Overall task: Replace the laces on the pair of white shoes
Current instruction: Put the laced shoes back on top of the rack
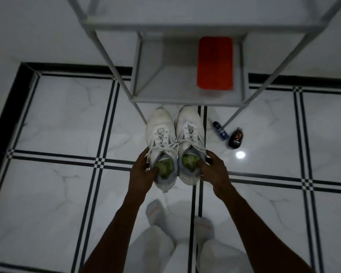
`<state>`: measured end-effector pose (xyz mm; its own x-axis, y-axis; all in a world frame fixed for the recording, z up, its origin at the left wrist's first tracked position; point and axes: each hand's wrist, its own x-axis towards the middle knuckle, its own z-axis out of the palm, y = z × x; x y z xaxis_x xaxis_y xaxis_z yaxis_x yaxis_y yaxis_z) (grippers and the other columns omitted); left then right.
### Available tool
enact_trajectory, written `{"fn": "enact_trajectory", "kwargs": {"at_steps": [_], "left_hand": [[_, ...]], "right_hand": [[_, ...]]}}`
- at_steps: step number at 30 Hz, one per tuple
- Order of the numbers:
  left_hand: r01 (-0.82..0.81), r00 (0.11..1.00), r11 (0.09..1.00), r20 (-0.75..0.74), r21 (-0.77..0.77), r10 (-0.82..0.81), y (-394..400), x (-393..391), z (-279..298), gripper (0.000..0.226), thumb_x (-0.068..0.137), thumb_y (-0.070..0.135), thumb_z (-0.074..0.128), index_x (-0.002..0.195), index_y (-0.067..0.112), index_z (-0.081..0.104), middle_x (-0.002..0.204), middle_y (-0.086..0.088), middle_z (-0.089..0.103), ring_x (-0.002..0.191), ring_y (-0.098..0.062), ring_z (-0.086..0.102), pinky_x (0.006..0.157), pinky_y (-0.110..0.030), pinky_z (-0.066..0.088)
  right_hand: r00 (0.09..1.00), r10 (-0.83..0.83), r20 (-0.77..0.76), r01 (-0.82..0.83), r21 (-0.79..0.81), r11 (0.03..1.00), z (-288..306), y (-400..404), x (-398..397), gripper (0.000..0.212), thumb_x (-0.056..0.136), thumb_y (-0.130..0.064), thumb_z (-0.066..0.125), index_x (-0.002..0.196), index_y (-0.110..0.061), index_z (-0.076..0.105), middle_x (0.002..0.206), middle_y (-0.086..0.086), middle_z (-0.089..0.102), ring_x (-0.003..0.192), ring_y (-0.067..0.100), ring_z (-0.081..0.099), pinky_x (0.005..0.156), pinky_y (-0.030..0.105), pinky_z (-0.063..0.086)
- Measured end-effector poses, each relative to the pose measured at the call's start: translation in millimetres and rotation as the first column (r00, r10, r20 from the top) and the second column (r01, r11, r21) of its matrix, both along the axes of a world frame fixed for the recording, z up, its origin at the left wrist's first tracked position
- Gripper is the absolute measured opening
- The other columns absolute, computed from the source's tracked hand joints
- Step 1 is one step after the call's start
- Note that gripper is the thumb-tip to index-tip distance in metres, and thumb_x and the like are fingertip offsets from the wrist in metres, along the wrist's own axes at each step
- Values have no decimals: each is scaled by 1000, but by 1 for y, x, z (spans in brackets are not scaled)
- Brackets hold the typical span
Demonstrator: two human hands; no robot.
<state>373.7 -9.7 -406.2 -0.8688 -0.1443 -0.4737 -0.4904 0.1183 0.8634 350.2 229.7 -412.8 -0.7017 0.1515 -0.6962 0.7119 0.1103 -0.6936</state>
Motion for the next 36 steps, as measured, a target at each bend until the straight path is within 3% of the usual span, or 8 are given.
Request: {"fn": "enact_trajectory", "kwargs": {"at_steps": [5,12,16,20,25,30,34,36], "left_hand": [[-16,999,999,-44,-35,15,8,7,106,68,81,17,75,145,27,54,130,4,68,116,-17,66,97,-53,56],[-27,991,997,-134,-69,18,17,17,240,55,93,13,71,143,28,55,128,12,69,116,-10,66,98,-44,57],[-34,982,995,-187,-93,16,14,7,297,53,94,24,72,143,35,55,127,13,68,113,-10,66,93,-46,59],[-57,970,992,-242,-111,28,12,-18,338,51,96,21,69,144,32,55,127,10,69,112,-10,66,94,-48,58],[-53,947,992,-320,-116,13,8,-79,367,47,97,19,67,142,30,57,132,8,67,119,-12,64,100,-41,54],[-68,947,996,-319,-58,46,5,-162,362,40,97,18,68,134,31,63,124,7,70,113,-15,67,97,-45,57],[-68,946,997,-319,-26,56,4,-242,346,34,97,7,65,126,26,66,107,11,75,98,-4,71,81,-24,58],[-66,947,997,-316,-38,51,6,-273,339,33,97,6,64,127,20,66,108,8,74,95,-4,72,75,-18,56]], "right_hand": [[998,-11,-54,11,-8,1000,106,7,17,37,84,-26,67,93,-62,63,101,-13,73,95,18,71,80,52,61],[988,-4,-152,7,14,1000,236,14,31,41,87,-26,68,90,-66,61,98,-16,72,93,14,70,79,49,61],[976,1,-220,-1,1,1000,298,9,20,35,89,-26,69,112,-50,61,103,-17,69,95,8,68,84,45,61],[957,38,-289,-37,7,999,337,5,-3,48,83,-34,67,130,-38,60,117,-13,68,104,8,66,87,45,60],[939,34,-342,-37,-1,999,371,0,-60,39,90,-21,67,125,-37,61,109,-13,69,98,7,66,87,44,60],[942,50,-332,-37,46,998,370,-4,-139,22,84,-33,70,102,-46,68,97,-9,74,90,16,72,76,50,62],[938,66,-339,-17,143,990,356,-6,-214,15,87,-31,69,100,-35,69,94,-5,74,84,11,70,65,24,59],[946,58,-318,-12,146,989,347,-7,-243,20,86,-33,67,105,-30,71,97,-2,74,85,13,69,70,30,61]]}}
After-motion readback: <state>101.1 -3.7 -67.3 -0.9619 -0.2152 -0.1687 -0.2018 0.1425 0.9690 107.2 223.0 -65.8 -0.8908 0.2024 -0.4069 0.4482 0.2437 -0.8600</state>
